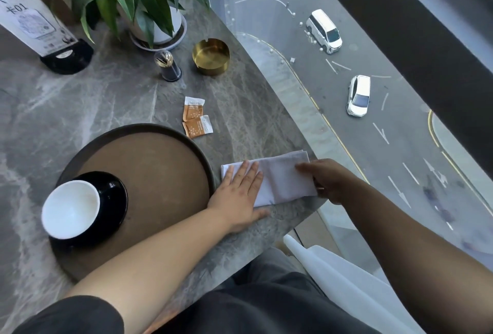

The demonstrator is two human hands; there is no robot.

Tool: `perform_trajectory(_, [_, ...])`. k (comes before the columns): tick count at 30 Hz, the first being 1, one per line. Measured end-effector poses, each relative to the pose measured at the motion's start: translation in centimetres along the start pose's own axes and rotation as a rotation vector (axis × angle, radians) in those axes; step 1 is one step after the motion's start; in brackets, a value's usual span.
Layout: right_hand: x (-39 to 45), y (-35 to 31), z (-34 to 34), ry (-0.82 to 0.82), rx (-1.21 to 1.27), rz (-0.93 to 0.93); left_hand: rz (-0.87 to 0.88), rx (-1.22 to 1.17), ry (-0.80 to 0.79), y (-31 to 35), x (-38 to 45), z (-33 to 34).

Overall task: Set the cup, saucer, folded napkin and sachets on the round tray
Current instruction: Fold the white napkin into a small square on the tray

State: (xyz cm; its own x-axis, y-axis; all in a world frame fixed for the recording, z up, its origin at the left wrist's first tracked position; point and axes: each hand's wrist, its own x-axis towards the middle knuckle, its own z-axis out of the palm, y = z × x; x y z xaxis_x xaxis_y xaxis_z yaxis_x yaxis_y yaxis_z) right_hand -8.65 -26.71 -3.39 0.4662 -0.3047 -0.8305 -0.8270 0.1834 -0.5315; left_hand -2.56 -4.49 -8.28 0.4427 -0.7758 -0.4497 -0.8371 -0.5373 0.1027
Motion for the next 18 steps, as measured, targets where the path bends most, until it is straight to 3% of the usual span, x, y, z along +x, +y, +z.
perform_trajectory(7, [0.7, -1.1, -0.5, -0.045, 0.270, 0.119, 0.016, -0.020, 0.026, -0.1, -0.1, -0.1])
perform_trajectory(12, [1.2, -1.4, -1.0, -0.087, 0.173, 0.158, 0.012, -0.017, 0.035, -0.1, -0.1, -0.2])
perform_trajectory(18, [1.4, -1.1, -2.0, 0.107, -0.106, -0.258, 0.018, -0.017, 0.114, 1.9, -0.3, -0.3])
